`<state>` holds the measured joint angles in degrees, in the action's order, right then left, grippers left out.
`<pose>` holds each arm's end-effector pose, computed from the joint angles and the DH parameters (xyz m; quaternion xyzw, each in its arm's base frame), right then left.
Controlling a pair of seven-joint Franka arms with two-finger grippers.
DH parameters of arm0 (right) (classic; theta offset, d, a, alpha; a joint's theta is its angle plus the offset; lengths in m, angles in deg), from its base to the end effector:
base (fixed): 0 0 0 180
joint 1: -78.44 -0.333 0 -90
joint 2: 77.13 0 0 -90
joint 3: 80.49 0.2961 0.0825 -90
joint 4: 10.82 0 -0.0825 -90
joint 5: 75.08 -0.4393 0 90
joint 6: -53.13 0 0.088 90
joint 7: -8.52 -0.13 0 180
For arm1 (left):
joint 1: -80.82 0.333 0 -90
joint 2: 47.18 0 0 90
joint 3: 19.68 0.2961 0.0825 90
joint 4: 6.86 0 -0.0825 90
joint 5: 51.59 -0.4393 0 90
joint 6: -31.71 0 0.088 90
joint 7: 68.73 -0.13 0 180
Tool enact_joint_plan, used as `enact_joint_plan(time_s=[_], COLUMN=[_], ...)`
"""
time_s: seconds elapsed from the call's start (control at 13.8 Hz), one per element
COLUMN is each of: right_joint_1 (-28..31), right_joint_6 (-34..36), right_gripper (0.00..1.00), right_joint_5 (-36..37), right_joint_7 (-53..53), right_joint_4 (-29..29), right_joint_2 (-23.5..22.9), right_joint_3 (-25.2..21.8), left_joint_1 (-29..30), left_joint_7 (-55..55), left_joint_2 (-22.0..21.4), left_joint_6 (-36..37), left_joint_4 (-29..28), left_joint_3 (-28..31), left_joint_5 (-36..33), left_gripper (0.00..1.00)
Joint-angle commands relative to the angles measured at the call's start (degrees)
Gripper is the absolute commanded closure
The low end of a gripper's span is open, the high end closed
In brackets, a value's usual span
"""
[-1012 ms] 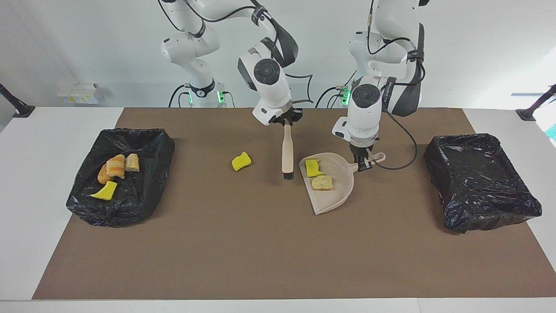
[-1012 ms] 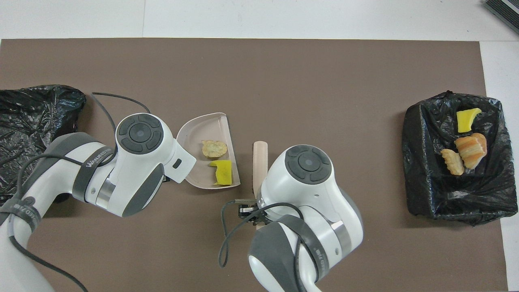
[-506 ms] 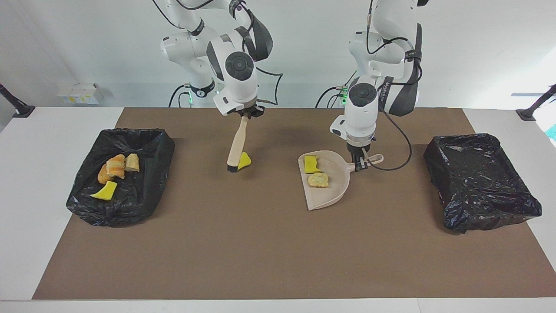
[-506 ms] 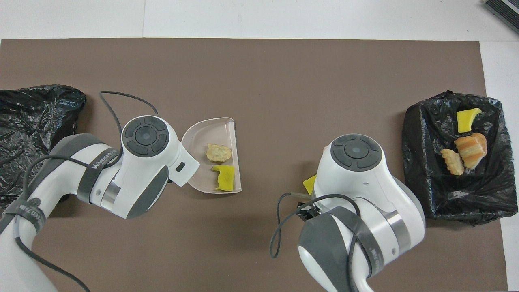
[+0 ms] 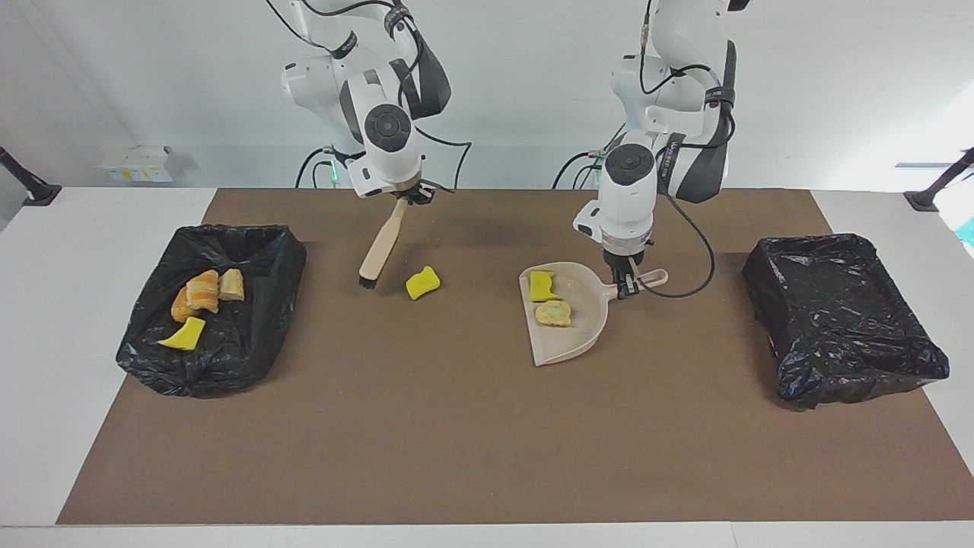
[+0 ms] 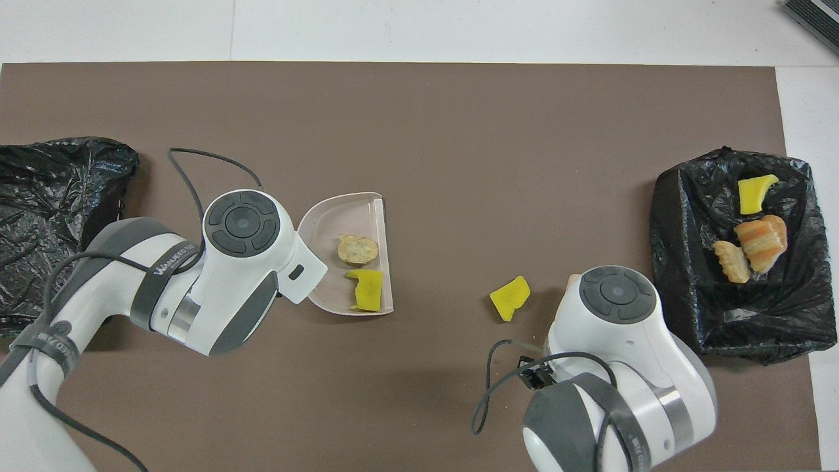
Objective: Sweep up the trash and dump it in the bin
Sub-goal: 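Move the brush behind the last sponge and sweep it into the dustpan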
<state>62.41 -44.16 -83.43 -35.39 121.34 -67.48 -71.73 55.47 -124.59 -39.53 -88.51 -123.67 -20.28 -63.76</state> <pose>0.4214 0.2119 0.3168 0.9556 -0.1900 -0.2119 0.0767 0.5540 -0.2536 0.3000 -0.7140 0.6936 0.0584 0.0764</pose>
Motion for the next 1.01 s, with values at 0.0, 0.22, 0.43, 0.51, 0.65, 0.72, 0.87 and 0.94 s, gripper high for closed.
enact_joint_plan(time_s=[0.0,0.22,0.43,0.51,0.65,0.72,0.87,0.94], right_joint_1=[0.64,0.12,-3.48,-4.53,-5.24,-6.47,-8.14,-8.5], right_joint_6=[-6.05,-7.56,-11.6,-12.48,-12.05,-11.7,-11.52,-11.52], right_gripper=[1.0,1.0,1.0,1.0,1.0,1.0,1.0,1.0], right_joint_5=[-3.58,-4.21,-4.3,-4.99,-5.62,-5.7,-5.62,-5.62], right_joint_7=[-1.35,-0.03,0.06,-0.03,-0.29,-0.56,-0.47,-0.21], right_joint_4=[3.89,3.72,2.85,1.19,-5.38,-9.08,-14.45,-16.22], right_joint_2=[1.69,-0.06,-4.36,-6.29,-11.9,-14.98,-18.25,-19.31], right_joint_3=[0.91,1.0,1.0,1.0,1.09,1.17,1.17,1.17], left_joint_1=[-1.64,-1.64,-1.9,-1.81,-1.72,-1.72,-1.46,-1.46], left_joint_7=[-0.66,-0.66,-0.66,-0.66,-0.57,-0.48,-0.57,-0.57], left_joint_2=[-0.97,-0.97,-0.97,-0.97,-1.14,-1.14,-1.06,-1.06], left_joint_6=[-0.98,-0.89,-0.89,-0.89,-0.89,-0.89,-1.07,-0.98], left_joint_4=[-1.75,-1.75,-1.75,-1.75,-1.93,-2.02,-2.02,-2.02], left_joint_3=[0.51,0.51,0.51,0.51,0.51,0.51,0.51,0.51], left_joint_5=[-0.75,-0.75,-0.75,-0.66,-0.66,-0.66,-0.66,-0.66], left_gripper=[1.0,1.0,1.0,1.0,1.0,1.0,1.0,1.0])
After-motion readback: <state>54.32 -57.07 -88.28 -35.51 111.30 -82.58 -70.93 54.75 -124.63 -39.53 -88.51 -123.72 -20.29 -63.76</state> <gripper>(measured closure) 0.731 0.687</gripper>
